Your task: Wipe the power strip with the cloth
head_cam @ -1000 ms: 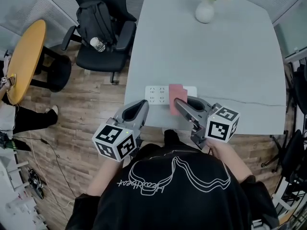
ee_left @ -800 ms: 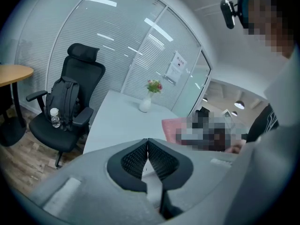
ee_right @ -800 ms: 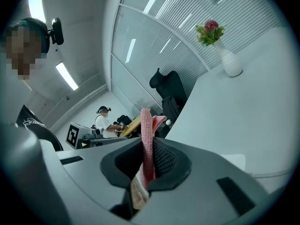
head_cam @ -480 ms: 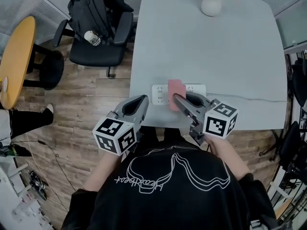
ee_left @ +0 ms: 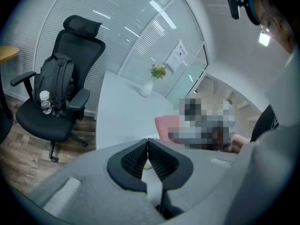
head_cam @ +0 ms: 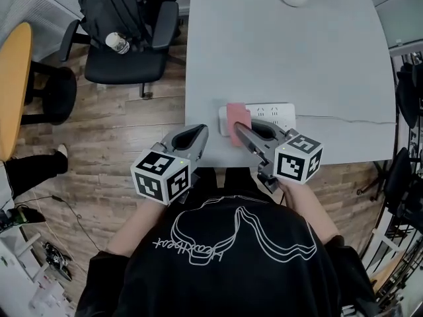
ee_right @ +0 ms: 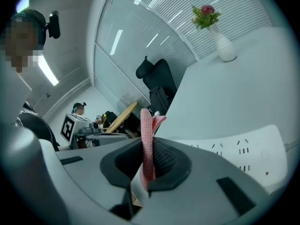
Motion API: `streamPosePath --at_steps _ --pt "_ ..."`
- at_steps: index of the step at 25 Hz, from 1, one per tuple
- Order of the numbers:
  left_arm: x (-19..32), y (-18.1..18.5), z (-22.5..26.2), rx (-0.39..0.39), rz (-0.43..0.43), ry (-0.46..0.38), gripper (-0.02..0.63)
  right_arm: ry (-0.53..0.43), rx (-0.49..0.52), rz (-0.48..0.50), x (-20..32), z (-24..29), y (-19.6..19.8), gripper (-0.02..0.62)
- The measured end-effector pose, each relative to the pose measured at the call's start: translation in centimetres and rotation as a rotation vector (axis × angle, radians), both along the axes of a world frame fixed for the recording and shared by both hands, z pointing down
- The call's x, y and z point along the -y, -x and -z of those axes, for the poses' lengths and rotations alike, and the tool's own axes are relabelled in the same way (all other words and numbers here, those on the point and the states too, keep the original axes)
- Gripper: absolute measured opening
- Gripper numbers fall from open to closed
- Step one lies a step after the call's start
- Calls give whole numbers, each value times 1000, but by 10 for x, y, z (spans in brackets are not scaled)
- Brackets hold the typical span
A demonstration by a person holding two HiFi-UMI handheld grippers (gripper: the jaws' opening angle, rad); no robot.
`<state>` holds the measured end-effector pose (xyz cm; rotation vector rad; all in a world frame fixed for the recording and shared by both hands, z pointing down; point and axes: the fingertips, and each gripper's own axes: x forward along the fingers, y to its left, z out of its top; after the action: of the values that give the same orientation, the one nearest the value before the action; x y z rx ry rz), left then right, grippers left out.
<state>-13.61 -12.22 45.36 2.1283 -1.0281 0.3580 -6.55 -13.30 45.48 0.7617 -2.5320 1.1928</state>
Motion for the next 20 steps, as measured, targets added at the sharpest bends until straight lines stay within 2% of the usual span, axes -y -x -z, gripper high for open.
streamPosePath --at_steps 6,13,20 --pt "-2 10 -11 -24 -38 26 14 -18 -99 -10 -6 -22 13 38" --pt "-2 8 -20 -54 -99 41 14 29 -101 -66 -4 -40 23 40" --pt "-4 6 -18 -52 -142 30 14 8 -183 -86 0 -52 23 41"
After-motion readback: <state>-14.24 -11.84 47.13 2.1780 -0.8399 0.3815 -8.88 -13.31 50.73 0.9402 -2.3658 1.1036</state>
